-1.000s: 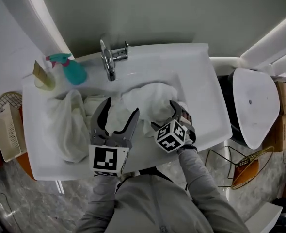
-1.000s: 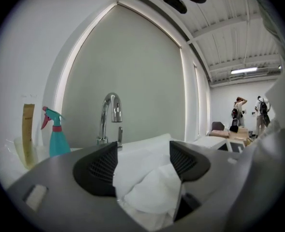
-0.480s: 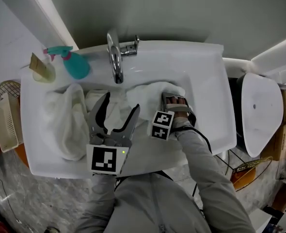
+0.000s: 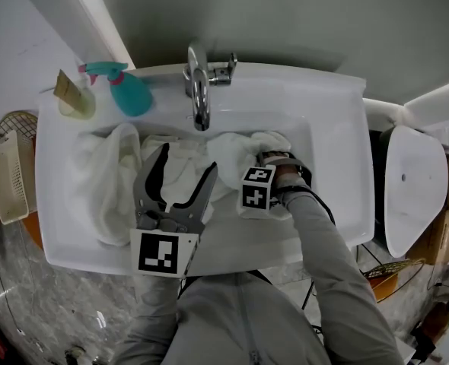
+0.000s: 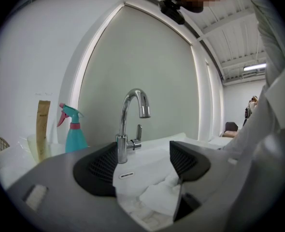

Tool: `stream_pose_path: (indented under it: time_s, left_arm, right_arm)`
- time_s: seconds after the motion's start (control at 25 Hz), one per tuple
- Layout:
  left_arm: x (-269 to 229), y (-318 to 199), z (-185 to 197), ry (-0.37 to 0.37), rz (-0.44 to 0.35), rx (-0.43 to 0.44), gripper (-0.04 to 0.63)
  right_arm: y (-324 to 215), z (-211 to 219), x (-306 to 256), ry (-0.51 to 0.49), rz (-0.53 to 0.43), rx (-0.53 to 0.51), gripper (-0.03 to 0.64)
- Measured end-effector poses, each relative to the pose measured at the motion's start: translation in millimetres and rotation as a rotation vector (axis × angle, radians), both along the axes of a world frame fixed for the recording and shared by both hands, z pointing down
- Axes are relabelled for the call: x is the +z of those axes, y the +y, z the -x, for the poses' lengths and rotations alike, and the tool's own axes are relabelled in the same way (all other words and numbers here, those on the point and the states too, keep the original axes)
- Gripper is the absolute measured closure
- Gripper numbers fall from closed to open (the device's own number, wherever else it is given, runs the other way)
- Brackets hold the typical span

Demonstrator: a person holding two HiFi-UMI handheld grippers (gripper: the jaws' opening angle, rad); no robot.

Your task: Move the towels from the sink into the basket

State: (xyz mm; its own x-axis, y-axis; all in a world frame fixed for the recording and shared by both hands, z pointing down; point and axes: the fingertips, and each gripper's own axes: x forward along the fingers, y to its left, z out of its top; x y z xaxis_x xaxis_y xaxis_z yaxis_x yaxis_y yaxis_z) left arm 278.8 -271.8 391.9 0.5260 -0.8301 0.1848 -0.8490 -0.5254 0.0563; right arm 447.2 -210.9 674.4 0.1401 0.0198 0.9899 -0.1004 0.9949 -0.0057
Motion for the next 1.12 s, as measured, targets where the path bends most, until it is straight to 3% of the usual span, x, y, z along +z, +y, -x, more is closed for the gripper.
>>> stream_pose_path:
  time_s: [0.16,0.32,0.68,1.12]
  left_arm:
    - [-1.7,4.4,-6.7,0.002,-0.003,0.011,0.228]
    - [-5.8,9.6,-7.2,0.003,-0.012,0.012,0.227]
    - [-10.5,19.4,10.3,-0.001,-0.025,-0.015,0.228]
    - [-22.2,34.9,20.7,0.007,-0.048,-0.019,0.229]
  right_arm:
    - [4.2,-1.8,-6.1,-0.004,-0.005,-0.005,0.367]
    - [-1.1,-5.1,-14.0,-0.053,-0.092,0.022,0.444]
    - [-22.6,-0.5,-70.8,-0.289,-0.37,0.247,0.476]
    - [-40.8,-8.2,-194.0,-0.52,-0.717,0.403,0.479]
